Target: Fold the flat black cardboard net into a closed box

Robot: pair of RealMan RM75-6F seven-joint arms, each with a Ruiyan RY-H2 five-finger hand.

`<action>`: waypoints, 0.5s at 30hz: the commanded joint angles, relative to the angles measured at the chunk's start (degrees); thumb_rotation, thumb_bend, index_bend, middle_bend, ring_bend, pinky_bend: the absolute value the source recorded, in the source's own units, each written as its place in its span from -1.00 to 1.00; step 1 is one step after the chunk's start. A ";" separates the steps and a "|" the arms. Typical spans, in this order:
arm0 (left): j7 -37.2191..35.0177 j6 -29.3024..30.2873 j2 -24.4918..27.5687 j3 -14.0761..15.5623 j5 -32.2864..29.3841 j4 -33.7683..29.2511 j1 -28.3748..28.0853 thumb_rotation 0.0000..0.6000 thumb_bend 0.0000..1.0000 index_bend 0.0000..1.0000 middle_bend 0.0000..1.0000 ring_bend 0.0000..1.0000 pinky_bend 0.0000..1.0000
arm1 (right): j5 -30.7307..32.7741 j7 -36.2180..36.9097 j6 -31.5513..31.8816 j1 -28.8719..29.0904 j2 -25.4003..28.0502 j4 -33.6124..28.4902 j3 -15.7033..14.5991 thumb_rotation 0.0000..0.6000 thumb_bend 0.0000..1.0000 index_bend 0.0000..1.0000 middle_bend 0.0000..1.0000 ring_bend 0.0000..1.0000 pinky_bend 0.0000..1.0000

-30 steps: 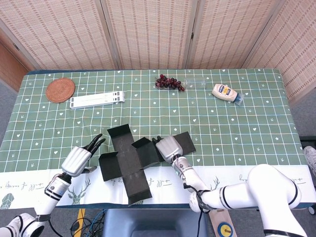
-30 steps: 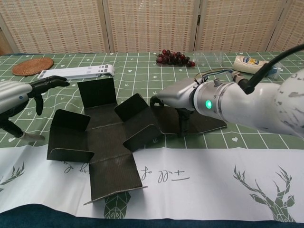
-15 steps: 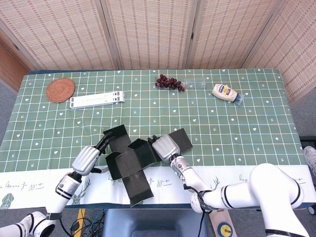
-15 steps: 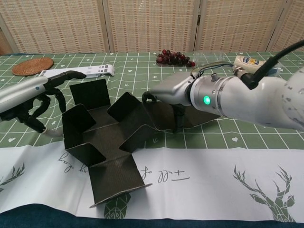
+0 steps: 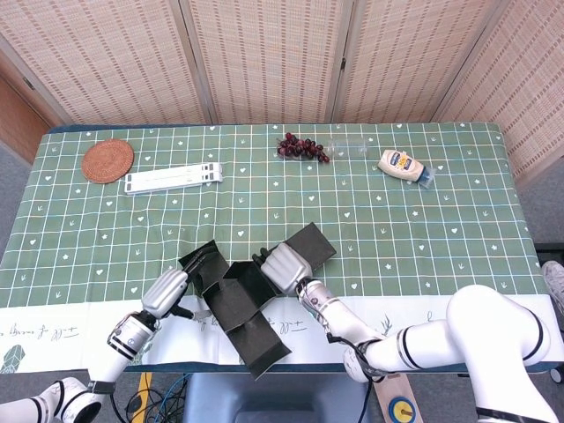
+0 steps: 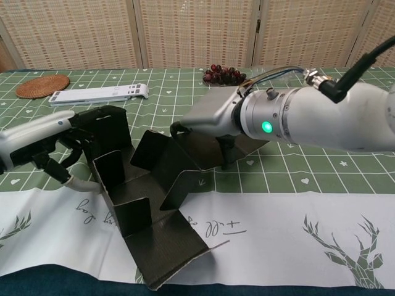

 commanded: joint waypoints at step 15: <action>-9.33 -3.25 0.47 1.06 -0.90 -1.85 -1.26 1.00 -0.79 -0.93 -1.00 0.04 0.70 | -3.43 -0.28 0.06 0.63 0.51 -0.84 -1.93 1.00 -0.17 -0.40 -0.33 0.65 0.92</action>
